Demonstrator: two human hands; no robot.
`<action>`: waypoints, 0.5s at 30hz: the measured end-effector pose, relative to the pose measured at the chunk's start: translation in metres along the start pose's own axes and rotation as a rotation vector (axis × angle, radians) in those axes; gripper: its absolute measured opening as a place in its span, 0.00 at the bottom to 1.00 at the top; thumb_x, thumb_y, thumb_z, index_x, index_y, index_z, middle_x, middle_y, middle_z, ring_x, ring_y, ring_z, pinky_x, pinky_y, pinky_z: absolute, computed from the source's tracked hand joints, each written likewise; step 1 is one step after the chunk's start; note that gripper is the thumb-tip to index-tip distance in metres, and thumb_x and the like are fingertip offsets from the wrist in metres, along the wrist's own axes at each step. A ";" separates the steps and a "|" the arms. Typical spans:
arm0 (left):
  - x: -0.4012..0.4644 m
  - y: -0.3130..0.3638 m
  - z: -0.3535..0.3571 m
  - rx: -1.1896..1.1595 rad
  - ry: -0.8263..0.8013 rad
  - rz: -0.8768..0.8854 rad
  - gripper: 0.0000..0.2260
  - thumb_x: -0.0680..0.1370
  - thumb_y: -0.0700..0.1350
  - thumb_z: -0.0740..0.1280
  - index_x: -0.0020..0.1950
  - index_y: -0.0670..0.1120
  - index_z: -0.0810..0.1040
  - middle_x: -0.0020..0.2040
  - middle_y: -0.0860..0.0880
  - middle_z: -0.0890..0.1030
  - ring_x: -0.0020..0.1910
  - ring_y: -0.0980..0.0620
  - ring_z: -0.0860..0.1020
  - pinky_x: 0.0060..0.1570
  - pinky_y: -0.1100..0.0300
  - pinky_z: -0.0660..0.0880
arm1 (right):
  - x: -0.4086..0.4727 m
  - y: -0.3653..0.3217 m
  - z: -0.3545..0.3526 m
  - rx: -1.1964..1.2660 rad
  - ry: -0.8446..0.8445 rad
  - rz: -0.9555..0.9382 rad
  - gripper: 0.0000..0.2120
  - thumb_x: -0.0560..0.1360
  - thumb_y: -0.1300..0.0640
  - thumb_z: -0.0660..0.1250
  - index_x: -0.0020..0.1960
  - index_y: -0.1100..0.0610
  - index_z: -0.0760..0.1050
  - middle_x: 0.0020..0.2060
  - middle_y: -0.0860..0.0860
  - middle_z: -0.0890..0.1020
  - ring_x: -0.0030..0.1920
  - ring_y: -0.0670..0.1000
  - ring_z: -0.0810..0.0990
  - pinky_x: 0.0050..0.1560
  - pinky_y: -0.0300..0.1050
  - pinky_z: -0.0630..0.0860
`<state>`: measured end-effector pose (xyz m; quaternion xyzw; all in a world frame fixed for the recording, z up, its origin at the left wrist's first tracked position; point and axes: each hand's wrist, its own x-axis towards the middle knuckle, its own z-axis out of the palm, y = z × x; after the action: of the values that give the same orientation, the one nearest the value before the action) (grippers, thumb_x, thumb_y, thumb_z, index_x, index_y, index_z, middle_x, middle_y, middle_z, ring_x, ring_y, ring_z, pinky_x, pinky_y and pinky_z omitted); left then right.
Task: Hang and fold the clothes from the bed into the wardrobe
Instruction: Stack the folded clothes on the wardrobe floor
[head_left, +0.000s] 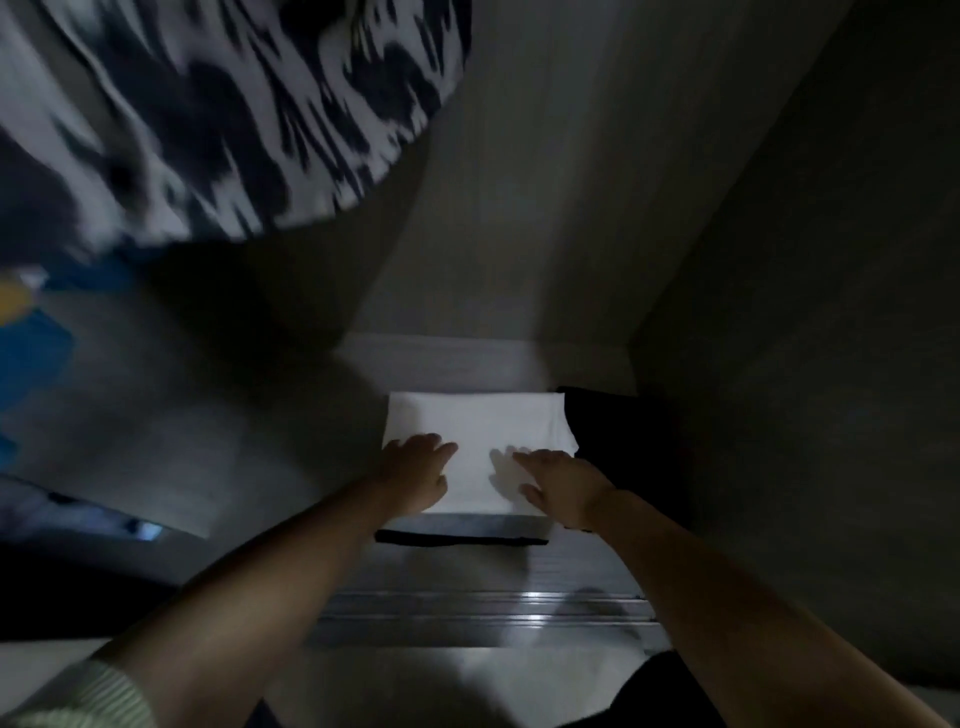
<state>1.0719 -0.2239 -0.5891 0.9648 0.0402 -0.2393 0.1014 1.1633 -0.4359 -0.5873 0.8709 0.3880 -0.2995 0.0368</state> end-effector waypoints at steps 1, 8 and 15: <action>-0.009 0.008 -0.019 -0.008 0.041 -0.014 0.21 0.80 0.45 0.58 0.73 0.44 0.64 0.70 0.42 0.67 0.68 0.43 0.67 0.65 0.48 0.66 | -0.014 -0.007 -0.019 0.020 0.033 -0.005 0.26 0.83 0.48 0.52 0.78 0.54 0.53 0.71 0.59 0.68 0.68 0.59 0.69 0.64 0.52 0.70; -0.091 0.061 -0.168 -0.013 0.142 -0.031 0.15 0.80 0.47 0.57 0.65 0.47 0.70 0.60 0.45 0.77 0.56 0.44 0.77 0.54 0.51 0.76 | -0.117 -0.054 -0.166 -0.029 0.204 -0.034 0.20 0.83 0.48 0.50 0.71 0.55 0.66 0.55 0.59 0.81 0.53 0.60 0.79 0.45 0.47 0.73; -0.164 0.094 -0.298 -0.088 0.243 0.011 0.09 0.80 0.45 0.56 0.54 0.44 0.74 0.51 0.44 0.80 0.48 0.44 0.78 0.44 0.52 0.76 | -0.209 -0.088 -0.290 0.041 0.313 0.017 0.16 0.83 0.51 0.52 0.54 0.59 0.75 0.46 0.58 0.82 0.46 0.58 0.80 0.42 0.45 0.72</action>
<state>1.0746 -0.2567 -0.2374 0.9815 0.0572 -0.1180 0.1394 1.1365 -0.4249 -0.2200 0.9107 0.3756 -0.1675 -0.0394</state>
